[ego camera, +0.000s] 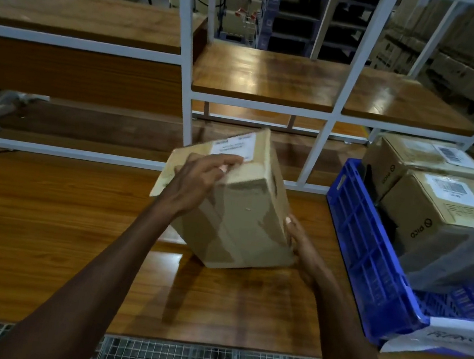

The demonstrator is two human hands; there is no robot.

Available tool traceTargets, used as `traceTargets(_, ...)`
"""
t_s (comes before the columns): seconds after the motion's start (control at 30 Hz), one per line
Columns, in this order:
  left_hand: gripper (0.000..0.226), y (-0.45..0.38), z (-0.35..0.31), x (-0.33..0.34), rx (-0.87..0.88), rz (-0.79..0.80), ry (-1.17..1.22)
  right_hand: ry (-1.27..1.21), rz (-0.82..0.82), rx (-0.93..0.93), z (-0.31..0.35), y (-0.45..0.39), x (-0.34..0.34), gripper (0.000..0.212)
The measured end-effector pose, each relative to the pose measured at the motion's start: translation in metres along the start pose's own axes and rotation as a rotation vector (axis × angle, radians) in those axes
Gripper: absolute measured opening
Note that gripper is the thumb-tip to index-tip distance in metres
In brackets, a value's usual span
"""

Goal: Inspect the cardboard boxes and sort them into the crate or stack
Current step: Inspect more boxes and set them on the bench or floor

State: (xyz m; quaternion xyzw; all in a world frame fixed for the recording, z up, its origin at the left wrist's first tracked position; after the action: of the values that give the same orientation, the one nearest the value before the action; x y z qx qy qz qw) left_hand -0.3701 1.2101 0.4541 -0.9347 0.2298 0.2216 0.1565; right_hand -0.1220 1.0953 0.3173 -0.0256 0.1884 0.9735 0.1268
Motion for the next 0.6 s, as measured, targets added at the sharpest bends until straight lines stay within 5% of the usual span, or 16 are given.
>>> traceTargets(0.13,0.048,-0.012,0.007,0.011,0.024,0.150,-0.253,-0.043,0.016,0.127,-0.034,0.001,0.009,0.057)
traceTargets(0.3,0.085,-0.019,0.017,0.017,-0.095,0.174,-0.622,-0.073,-0.026,0.108,-0.035,0.002,0.005,0.068)
traceTargets(0.4,0.088,-0.019,0.009,0.026,-0.085,0.172,-0.695,-0.081,-0.149,-0.048,-0.010,0.007,-0.007,0.077)
traceTargets(0.53,0.073,-0.022,0.004,0.025,-0.058,0.125,-0.754,0.001,-0.480,-0.410,0.066,0.028,-0.018,0.031)
traceTargets(0.6,0.065,-0.022,0.004,0.026,-0.066,0.134,-0.754,0.163,-0.515,-0.561,0.104,0.032,-0.011,0.024)
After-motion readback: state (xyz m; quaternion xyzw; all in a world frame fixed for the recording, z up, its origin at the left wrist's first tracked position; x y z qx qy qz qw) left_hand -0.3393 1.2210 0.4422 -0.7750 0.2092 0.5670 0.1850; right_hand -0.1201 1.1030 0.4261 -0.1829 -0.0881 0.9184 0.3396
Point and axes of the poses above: each hand's wrist, its own y-axis away from the middle knuckle, its own x-axis out of the palm, z = x × y, the point moved 4 cm from there along -y, towards the middle knuckle, and after that the axes turned 4 degrees about y, right-handed, at the moved point
